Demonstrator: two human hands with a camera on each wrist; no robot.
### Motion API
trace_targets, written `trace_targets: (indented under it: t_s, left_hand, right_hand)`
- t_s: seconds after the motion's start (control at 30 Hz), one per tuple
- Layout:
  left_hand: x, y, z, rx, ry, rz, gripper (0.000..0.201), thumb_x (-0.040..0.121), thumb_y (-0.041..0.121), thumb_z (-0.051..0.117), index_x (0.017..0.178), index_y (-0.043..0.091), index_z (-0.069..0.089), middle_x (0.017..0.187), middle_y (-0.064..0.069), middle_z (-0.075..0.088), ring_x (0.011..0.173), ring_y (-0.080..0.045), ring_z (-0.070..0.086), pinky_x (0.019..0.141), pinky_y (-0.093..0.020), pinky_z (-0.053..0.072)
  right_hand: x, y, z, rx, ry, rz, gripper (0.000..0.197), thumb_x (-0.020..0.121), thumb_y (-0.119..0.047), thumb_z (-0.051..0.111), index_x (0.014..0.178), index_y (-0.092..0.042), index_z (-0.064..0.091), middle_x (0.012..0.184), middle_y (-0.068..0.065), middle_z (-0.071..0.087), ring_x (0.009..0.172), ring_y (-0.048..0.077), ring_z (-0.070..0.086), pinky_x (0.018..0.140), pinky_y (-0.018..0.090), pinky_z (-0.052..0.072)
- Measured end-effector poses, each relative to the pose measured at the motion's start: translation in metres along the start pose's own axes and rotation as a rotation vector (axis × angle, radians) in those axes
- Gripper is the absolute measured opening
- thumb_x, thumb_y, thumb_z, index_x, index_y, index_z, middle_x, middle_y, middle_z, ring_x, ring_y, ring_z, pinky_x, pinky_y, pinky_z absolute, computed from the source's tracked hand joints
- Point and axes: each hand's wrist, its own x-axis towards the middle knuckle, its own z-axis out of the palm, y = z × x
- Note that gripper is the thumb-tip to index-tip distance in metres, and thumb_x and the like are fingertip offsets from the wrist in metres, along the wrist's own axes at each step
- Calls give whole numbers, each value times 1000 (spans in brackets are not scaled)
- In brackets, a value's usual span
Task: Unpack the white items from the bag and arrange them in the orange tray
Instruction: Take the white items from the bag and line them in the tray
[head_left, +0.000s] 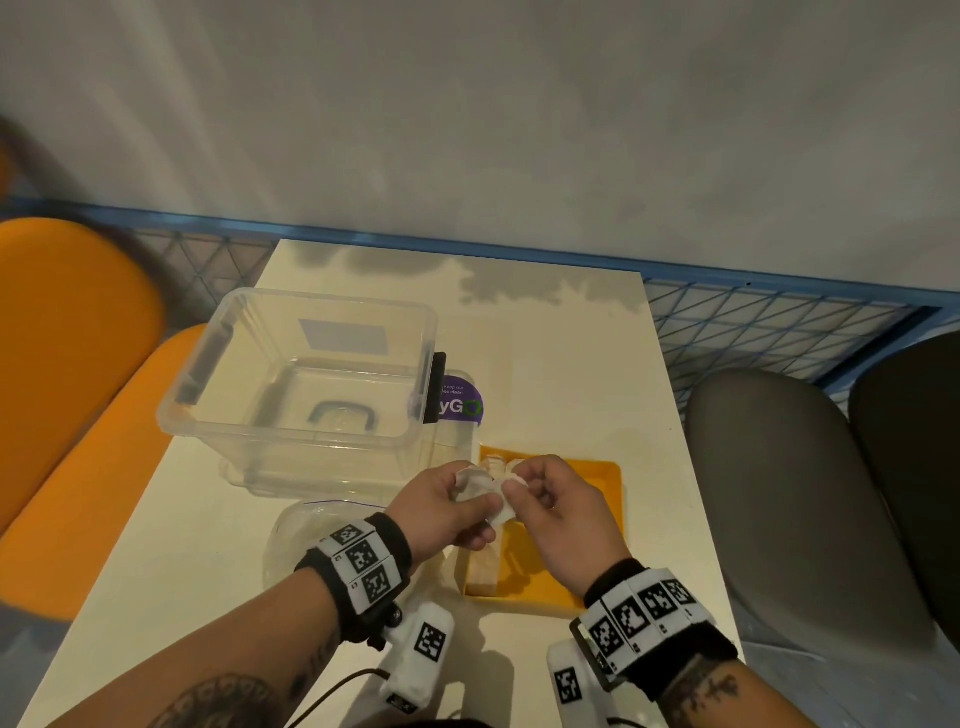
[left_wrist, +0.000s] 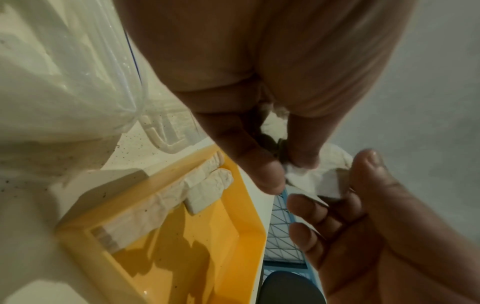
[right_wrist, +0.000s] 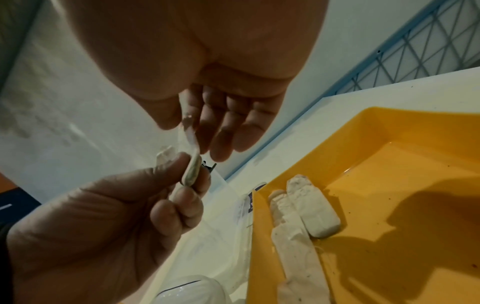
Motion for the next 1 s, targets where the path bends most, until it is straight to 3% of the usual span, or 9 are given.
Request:
trace_targets:
  t_s: [0.07,0.2,0.3,0.43,0.57,0.7,0.83,1.0]
  left_hand:
    - [1,-2,0,6,4,-9,11,90,12,71,98,10,64,75,-8,67,69,-25,66,61,-30,57]
    - [2,-12,-11,41,67,-75,11,92,17,68,100,10,65,84,-12,70,69,-26,66,66,-35,56]
    - [4,-21,-22,98,175,-115,14,98,20,58,103,11,66,85,-9,69,70,-24,65,68,-34,57]
    - [8,-24,-23,129,208,-123,20,101,12,48,108,12,67,91,-7,69,73,-21,63,65,-30,54]
    - [13,-26,-17,180,206,-151,18,101,18,49,105,12,65,86,-10,65,77,-23,62,71,-34,55]
    - [16,-29,-15,220,213,-154,15,99,20,53,102,13,65,80,-10,65,75,-23,63,76,-39,58]
    - [17,-29,-18,198,213,-156,16,99,18,52,102,11,66,84,-11,66,73,-23,62,75,-36,58]
    - [14,-26,-23,136,228,-167,17,99,20,51,105,11,65,87,-11,69,73,-24,65,75,-37,58]
  right_hand:
    - [-1,4,1,-35,-2,12,7,92,-29,65,87,-32,61,75,-5,65,71,4,60,69,24,52]
    - [-3,21,-9,-167,-22,53,7,95,-29,61,89,-33,60,79,-13,64,74,0,59,67,19,48]
    - [-5,42,-19,-327,-150,117,6,97,-31,54,97,-33,60,89,-11,66,82,7,61,69,23,48]
    - [-6,60,-20,-557,-397,132,13,96,-33,53,104,-34,64,100,-7,67,92,14,62,78,30,52]
    - [5,63,-16,-611,-410,150,14,95,-33,55,107,-32,64,103,-3,67,94,18,62,79,30,50]
    - [24,60,-6,-748,-511,157,15,94,-30,56,106,-29,65,106,2,66,96,22,61,81,31,51]
    - [53,58,4,-735,-471,208,15,93,-26,57,103,-26,68,107,1,67,96,21,62,85,37,54]
    - [76,57,7,-667,-393,251,15,93,-24,61,105,-24,71,109,-2,68,96,19,64,81,30,53]
